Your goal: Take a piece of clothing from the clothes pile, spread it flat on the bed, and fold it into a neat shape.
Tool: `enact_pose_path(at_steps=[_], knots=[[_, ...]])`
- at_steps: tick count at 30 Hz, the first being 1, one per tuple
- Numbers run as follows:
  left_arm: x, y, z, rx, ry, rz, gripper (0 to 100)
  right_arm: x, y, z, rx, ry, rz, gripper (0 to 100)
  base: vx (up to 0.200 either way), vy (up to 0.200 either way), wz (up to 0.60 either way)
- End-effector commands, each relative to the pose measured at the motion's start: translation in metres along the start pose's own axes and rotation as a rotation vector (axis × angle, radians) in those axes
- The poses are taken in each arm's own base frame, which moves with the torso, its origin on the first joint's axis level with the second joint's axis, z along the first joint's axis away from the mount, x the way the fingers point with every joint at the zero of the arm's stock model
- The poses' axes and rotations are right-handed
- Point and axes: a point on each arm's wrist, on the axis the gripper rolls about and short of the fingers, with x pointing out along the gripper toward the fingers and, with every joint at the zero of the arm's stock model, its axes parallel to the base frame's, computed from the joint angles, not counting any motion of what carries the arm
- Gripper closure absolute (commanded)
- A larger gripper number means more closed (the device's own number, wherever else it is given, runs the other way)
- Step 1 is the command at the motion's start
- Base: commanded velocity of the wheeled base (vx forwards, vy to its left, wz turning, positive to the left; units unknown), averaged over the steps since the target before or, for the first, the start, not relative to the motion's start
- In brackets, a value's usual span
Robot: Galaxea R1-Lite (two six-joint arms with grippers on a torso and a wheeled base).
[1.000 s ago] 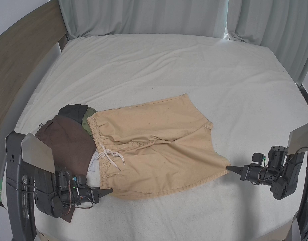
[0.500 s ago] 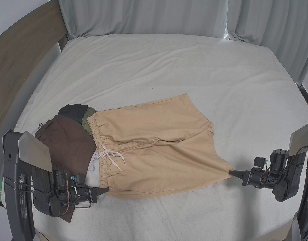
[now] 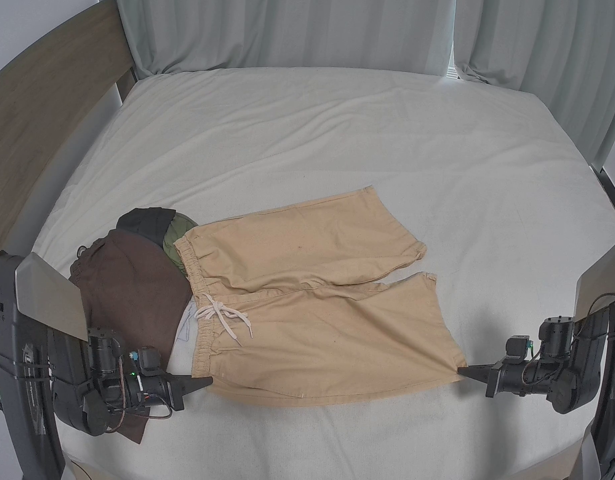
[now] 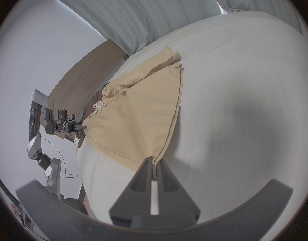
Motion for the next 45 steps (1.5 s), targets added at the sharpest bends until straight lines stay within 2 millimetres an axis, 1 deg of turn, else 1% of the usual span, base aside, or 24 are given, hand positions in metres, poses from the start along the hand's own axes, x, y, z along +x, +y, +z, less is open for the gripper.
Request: enact_pose_path(at_steps=[1, 10, 18, 19, 21, 24, 34, 45], knots=[[-0.004, -0.002, -0.001, -0.004, 0.003, 0.0, 100, 0.001, -0.003, -0.007, 0.014, 0.023, -0.006, 100, 0.0, 0.0, 0.0], [-0.004, -0.001, -0.005, -0.001, 0.018, 0.001, 100, 0.0, -0.002, -0.009, 0.01, 0.031, -0.006, 100, 0.0, 0.0, 0.0], [-0.003, -0.001, -0.005, 0.003, 0.016, -0.001, 100, 0.0, -0.003, -0.008, 0.004, 0.025, -0.005, 100, 0.0, 0.0, 0.0], [-0.003, -0.001, -0.005, 0.002, 0.018, 0.0, 0, 0.0, -0.003, -0.007, 0.005, 0.023, -0.005, 0, 0.0, 0.0, 0.0], [-0.001, 0.0, -0.005, 0.001, 0.016, -0.001, 0, 0.002, -0.005, -0.006, -0.004, 0.015, -0.007, 0, 0.0, 0.0, 0.0], [0.0, 0.002, -0.008, -0.015, 0.027, 0.0, 0, 0.003, -0.008, -0.009, 0.008, 0.023, -0.009, 0, 0.0, 0.0, 0.0], [0.002, 0.004, -0.015, -0.029, 0.048, 0.001, 0, 0.004, -0.007, -0.009, 0.009, 0.026, -0.006, 0, 0.0, 0.0, 0.0], [0.002, 0.006, -0.014, -0.023, 0.042, 0.003, 0, 0.005, -0.008, -0.01, 0.009, 0.028, -0.005, 0, 0.0, 0.0, 0.0]])
